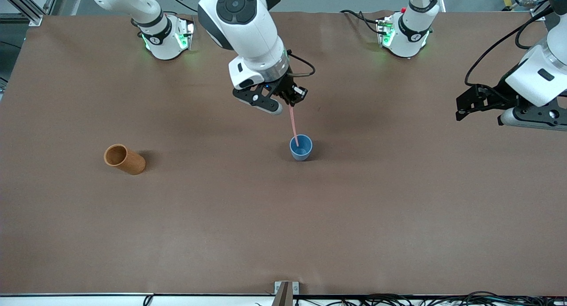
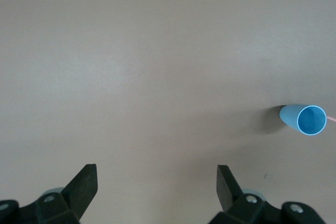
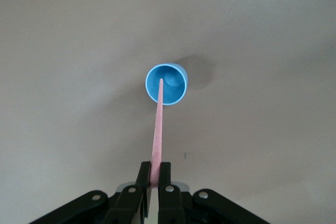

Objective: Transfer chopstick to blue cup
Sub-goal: 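Carry the chopstick over the blue cup and lower it in with the right gripper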

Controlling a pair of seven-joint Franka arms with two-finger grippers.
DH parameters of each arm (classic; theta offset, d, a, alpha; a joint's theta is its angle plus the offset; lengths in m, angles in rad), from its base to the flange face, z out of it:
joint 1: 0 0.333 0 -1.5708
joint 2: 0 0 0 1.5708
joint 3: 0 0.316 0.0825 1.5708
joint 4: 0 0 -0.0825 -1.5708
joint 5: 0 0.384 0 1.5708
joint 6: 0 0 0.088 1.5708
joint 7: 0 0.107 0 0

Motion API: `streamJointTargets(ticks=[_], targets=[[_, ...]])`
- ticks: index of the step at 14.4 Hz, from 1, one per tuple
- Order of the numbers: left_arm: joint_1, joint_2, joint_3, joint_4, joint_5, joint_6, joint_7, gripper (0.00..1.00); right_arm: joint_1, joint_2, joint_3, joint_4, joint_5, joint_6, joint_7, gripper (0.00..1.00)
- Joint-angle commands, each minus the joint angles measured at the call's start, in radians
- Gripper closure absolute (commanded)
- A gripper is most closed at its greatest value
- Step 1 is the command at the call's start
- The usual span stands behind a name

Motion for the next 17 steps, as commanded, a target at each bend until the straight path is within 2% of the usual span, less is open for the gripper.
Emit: streamJointTargets(ticks=[1,8,13,14,15,17], targets=[[0.004,-0.012,-0.007,0.010,-0.007,-0.021,-0.004,0.00,0.028,0.026,-0.013,0.017,0.021,0.020,0.018,0.96],[0.013,-0.013,-0.001,0.010,-0.019,-0.021,0.002,0.00,0.071,0.071,-0.015,0.001,0.007,0.031,0.015,0.96],[0.013,-0.021,-0.001,0.009,-0.008,-0.021,0.017,0.00,0.069,0.079,-0.016,-0.028,-0.017,0.107,0.010,0.91],[0.013,-0.024,0.001,0.007,-0.010,-0.021,0.017,0.00,0.068,0.079,-0.016,-0.028,-0.017,0.106,0.010,0.84],[0.013,-0.024,0.001,0.009,-0.010,-0.021,0.017,0.00,0.065,0.077,-0.016,-0.028,-0.017,0.106,0.010,0.73],[0.015,-0.023,0.001,0.009,-0.014,-0.021,0.017,0.00,0.060,0.077,-0.019,-0.026,-0.019,0.103,0.009,0.44]])
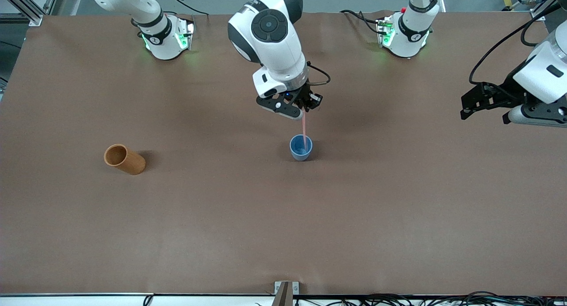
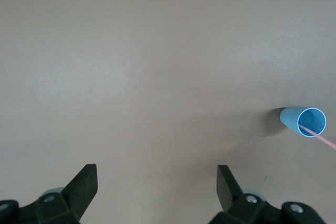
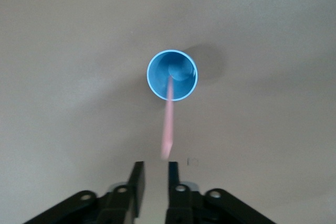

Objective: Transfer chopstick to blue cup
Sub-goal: 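Open the right gripper to release the chopstick into the blue cup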

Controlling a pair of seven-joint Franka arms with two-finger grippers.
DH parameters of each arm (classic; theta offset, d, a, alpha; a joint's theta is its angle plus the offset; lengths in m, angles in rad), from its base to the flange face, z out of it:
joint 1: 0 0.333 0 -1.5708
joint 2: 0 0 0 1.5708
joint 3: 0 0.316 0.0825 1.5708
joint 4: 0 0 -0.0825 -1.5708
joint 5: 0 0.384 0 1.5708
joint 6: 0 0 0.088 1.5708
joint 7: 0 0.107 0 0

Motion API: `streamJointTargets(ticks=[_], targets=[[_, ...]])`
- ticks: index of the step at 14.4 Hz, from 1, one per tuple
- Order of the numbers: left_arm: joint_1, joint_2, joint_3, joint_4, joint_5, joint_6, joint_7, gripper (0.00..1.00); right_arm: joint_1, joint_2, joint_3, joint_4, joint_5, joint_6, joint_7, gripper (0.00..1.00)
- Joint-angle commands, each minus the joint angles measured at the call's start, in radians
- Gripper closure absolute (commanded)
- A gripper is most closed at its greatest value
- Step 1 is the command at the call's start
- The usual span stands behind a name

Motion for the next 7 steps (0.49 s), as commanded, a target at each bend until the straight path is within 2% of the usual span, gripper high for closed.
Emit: streamJointTargets(ticks=[1,3,5,7], targets=[[0.008,-0.010,0.000,0.006,-0.016,-0.020,0.014,0.00,-0.003,-0.017,-0.009,-0.019,-0.013,0.008,0.006,0.30],[0.008,-0.007,0.000,0.007,-0.016,-0.020,0.011,0.00,-0.023,-0.045,-0.012,-0.019,-0.023,-0.009,0.003,0.19],[0.008,-0.007,0.000,0.007,-0.014,-0.020,0.013,0.00,-0.070,-0.112,-0.012,-0.022,-0.094,-0.079,-0.008,0.06],[0.008,-0.007,0.000,0.009,-0.016,-0.020,0.004,0.00,-0.122,-0.179,-0.010,-0.026,-0.155,-0.184,-0.076,0.00]])
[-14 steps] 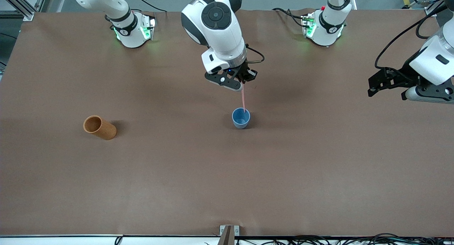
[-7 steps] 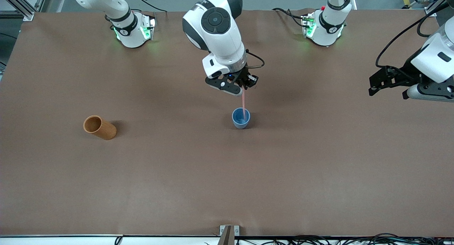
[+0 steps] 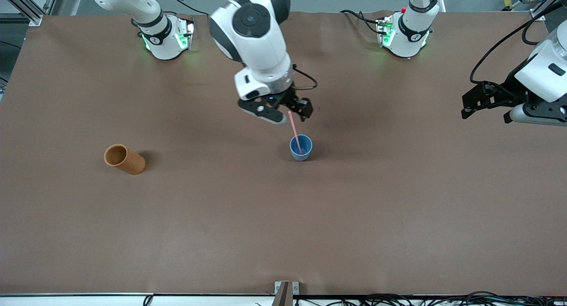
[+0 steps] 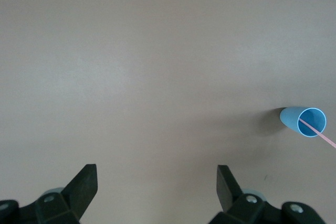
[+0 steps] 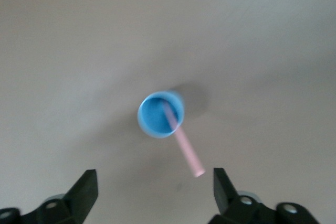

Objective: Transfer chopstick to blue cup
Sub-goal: 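Open the right gripper to release the chopstick into the blue cup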

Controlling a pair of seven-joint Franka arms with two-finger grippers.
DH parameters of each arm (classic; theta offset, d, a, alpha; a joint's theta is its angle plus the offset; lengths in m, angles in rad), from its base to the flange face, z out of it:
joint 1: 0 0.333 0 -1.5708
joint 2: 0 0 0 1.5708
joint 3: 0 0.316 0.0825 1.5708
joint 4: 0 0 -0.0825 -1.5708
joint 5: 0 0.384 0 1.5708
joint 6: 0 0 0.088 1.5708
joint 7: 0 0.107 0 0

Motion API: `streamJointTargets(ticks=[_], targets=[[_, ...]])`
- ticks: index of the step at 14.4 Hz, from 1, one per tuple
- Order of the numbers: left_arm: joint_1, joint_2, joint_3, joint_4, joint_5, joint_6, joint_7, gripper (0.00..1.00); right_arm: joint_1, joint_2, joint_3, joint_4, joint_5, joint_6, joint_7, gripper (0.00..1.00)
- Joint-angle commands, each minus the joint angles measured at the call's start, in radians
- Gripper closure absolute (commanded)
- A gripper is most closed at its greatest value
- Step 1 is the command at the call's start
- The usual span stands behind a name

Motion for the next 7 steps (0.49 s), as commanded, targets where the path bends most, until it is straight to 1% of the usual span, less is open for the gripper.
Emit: streamJointTargets(ticks=[1,4,7], targets=[[0.008,-0.006,0.000,0.009,-0.016,-0.019,0.007,0.00,-0.088,-0.141,0.013,-0.063,-0.046,-0.107,-0.108,0.00],[0.009,-0.006,0.000,0.010,-0.016,-0.019,0.010,0.00,-0.200,-0.320,0.012,-0.242,-0.057,-0.117,-0.275,0.00],[0.009,-0.006,0.000,0.010,-0.016,-0.019,0.010,0.00,-0.282,-0.465,0.013,-0.406,-0.147,-0.115,-0.396,0.00]])
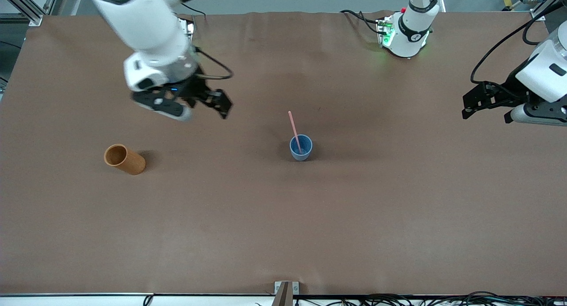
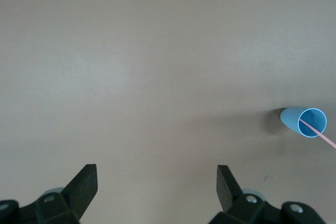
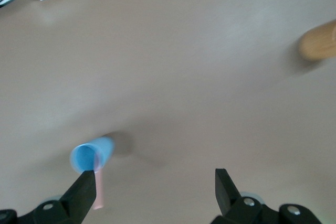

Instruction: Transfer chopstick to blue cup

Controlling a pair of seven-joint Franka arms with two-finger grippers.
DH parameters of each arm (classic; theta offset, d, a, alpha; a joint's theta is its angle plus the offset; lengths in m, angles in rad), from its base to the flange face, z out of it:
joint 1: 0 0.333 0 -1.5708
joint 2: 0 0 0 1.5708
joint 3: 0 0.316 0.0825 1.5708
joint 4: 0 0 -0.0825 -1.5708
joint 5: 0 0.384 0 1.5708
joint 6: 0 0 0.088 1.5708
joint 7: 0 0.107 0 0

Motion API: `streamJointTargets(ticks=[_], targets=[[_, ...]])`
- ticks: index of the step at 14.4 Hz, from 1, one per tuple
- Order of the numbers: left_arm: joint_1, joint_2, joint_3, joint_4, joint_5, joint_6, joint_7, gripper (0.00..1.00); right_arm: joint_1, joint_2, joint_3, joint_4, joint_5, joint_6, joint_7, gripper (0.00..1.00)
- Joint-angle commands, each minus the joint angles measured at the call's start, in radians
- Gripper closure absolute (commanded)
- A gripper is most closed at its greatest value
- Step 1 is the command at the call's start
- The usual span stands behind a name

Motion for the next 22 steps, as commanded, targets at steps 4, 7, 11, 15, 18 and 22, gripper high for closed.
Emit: streamJointTargets(ticks=[4,7,11,15,18,22], targets=[[0.007,-0.006,-0.001,0.010,-0.017,-0.019,0.010,0.00,-0.191,-0.293,0.020,-0.364,-0.067,0.036,-0.280,0.00],[0.007,-0.008,-0.001,0.009,-0.017,-0.019,0.010,0.00,-0.341,-0.375,0.021,-0.466,-0.067,0.035,-0.495,0.00],[0.007,-0.008,-0.001,0.009,-0.016,-0.019,0.010,0.00,-0.558,-0.367,0.021,-0.399,-0.067,0.028,-0.817,0.00],[0.007,-0.009,0.000,0.009,-0.017,-0.019,0.010,0.00,-0.633,-0.247,0.021,-0.177,-0.069,0.009,-0.882,0.00],[0.007,-0.008,0.000,0.009,-0.016,-0.019,0.010,0.00,-0.632,-0.132,0.023,0.061,-0.069,-0.154,-0.882,0.00],[0.008,-0.008,0.000,0.009,-0.016,-0.019,0.013,0.00,-0.613,-0.082,0.032,0.152,-0.062,-0.344,-0.893,0.00]])
